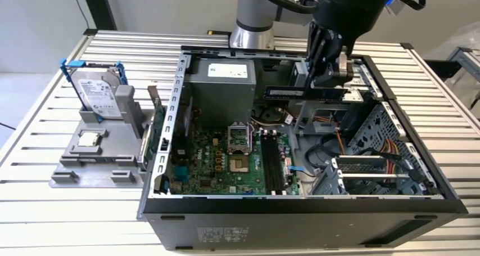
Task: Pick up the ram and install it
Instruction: 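Insert the ram into the slot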
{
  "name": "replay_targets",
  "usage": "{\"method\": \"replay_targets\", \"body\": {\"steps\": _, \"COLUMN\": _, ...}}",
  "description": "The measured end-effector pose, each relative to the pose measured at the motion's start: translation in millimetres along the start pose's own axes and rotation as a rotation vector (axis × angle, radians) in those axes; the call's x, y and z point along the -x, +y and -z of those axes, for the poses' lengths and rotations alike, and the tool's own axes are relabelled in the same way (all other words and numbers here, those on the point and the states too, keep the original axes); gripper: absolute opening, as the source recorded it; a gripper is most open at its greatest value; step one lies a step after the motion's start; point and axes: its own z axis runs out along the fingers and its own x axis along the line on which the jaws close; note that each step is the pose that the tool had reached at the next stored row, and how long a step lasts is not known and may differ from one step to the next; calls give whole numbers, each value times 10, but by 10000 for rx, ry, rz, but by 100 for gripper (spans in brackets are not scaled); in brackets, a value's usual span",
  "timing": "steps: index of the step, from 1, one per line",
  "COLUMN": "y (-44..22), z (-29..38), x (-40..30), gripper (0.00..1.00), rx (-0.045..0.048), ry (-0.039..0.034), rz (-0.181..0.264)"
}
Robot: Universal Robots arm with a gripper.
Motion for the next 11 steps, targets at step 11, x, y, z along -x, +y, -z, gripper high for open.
{"method": "replay_targets", "body": {"steps": 11, "y": 122, "z": -10, "x": 12, "gripper": 0, "rx": -7, "ry": -7, "rz": -362}}
